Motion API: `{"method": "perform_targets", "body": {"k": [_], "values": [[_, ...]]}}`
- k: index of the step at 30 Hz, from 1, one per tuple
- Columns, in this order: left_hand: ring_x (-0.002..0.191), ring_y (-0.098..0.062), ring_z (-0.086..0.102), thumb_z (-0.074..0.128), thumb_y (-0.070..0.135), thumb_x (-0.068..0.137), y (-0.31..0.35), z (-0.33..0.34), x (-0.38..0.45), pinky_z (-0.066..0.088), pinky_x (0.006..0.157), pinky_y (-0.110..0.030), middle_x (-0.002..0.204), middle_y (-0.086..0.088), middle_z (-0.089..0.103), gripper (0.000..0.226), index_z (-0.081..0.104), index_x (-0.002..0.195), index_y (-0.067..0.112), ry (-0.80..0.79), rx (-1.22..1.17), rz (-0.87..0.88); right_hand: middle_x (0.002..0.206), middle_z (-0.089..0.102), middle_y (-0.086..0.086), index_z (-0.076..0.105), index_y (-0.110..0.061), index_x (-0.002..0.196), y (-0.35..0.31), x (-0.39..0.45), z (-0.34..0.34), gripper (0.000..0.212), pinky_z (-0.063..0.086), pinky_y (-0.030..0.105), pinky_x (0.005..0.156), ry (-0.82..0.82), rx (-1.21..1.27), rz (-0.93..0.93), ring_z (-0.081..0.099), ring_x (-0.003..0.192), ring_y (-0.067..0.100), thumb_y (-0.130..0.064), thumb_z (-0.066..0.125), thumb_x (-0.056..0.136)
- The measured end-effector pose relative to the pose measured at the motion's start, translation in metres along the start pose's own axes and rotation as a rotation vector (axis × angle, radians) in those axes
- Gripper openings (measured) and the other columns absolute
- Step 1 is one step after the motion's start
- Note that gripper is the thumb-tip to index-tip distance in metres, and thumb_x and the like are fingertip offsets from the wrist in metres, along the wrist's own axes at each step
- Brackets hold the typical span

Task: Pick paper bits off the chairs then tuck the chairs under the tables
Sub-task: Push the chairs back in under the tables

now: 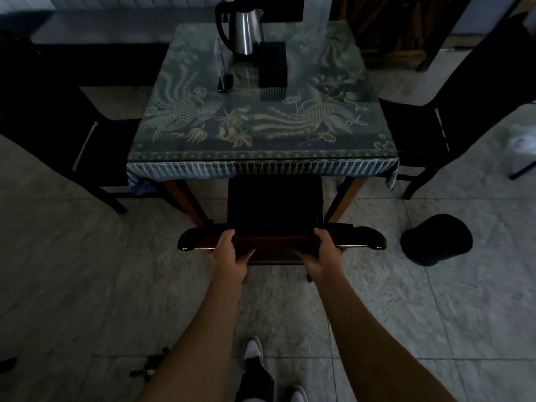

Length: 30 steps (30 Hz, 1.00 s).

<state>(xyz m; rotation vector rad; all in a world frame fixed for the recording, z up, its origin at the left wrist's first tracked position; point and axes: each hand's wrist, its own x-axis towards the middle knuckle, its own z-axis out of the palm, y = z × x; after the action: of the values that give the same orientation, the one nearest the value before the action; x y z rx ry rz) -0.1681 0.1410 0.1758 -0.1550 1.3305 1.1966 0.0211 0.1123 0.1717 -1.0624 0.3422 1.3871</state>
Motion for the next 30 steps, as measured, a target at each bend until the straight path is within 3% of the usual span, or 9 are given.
{"method": "perform_targets", "body": {"k": [8, 11, 16, 21, 27, 30], "values": [[0.104, -0.030, 0.056, 0.070, 0.017, 0.083, 0.009, 0.005, 0.010, 0.058, 0.081, -0.051, 0.119, -0.013, 0.055, 0.042, 0.052, 0.121, 0.015, -0.003, 0.018, -0.021, 0.129, 0.058, 0.021, 0.041, -0.013, 0.136, 0.004, 0.004, 0.014, 0.052, 0.058, 0.053, 0.071, 0.008, -0.044, -0.029, 0.062, 0.111, 0.038, -0.008, 0.064, 0.089], [0.101, -0.029, 0.057, 0.070, 0.020, 0.085, 0.011, 0.005, 0.008, 0.059, 0.078, -0.047, 0.116, -0.012, 0.056, 0.028, 0.055, 0.109, 0.018, -0.025, 0.040, -0.043, 0.129, 0.059, 0.020, 0.044, -0.012, 0.133, 0.005, 0.001, 0.014, 0.047, 0.058, 0.053, 0.074, 0.002, -0.086, -0.043, 0.062, 0.112, 0.037, -0.011, 0.064, 0.090], [0.103, -0.028, 0.058, 0.072, 0.024, 0.085, 0.015, 0.003, 0.003, 0.059, 0.073, -0.045, 0.119, -0.011, 0.058, 0.042, 0.054, 0.123, 0.016, -0.058, 0.044, -0.042, 0.128, 0.061, 0.019, 0.047, -0.012, 0.133, 0.004, -0.005, 0.017, 0.046, 0.056, 0.056, 0.084, 0.007, -0.131, -0.042, 0.061, 0.114, 0.037, -0.018, 0.065, 0.091], [0.111, -0.030, 0.057, 0.077, 0.032, 0.082, 0.019, 0.000, -0.003, 0.056, 0.085, -0.052, 0.123, -0.010, 0.059, 0.053, 0.054, 0.129, 0.018, -0.138, 0.034, -0.052, 0.120, 0.067, 0.015, 0.055, -0.017, 0.122, -0.001, -0.016, 0.009, 0.040, 0.054, 0.058, 0.089, -0.053, -0.226, -0.041, 0.065, 0.109, 0.038, -0.032, 0.070, 0.088], [0.108, -0.032, 0.061, 0.072, 0.028, 0.086, 0.016, -0.011, -0.016, 0.055, 0.081, -0.045, 0.124, -0.014, 0.061, 0.049, 0.055, 0.130, 0.014, -0.187, 0.031, -0.105, 0.112, 0.070, 0.006, 0.056, -0.023, 0.122, 0.000, -0.035, -0.018, 0.032, 0.058, 0.043, 0.084, -0.001, -0.579, -0.244, 0.071, 0.097, 0.023, -0.036, 0.061, 0.094], [0.090, -0.031, 0.067, 0.066, 0.025, 0.092, 0.008, -0.015, -0.033, 0.057, 0.068, -0.041, 0.108, -0.017, 0.066, 0.032, 0.060, 0.116, 0.006, -0.194, 0.230, -0.117, 0.103, 0.068, 0.011, 0.060, -0.018, 0.106, -0.004, -0.048, -0.022, 0.016, 0.059, 0.040, 0.079, 0.136, -0.827, -0.406, 0.068, 0.090, 0.023, -0.029, 0.054, 0.097]]}}
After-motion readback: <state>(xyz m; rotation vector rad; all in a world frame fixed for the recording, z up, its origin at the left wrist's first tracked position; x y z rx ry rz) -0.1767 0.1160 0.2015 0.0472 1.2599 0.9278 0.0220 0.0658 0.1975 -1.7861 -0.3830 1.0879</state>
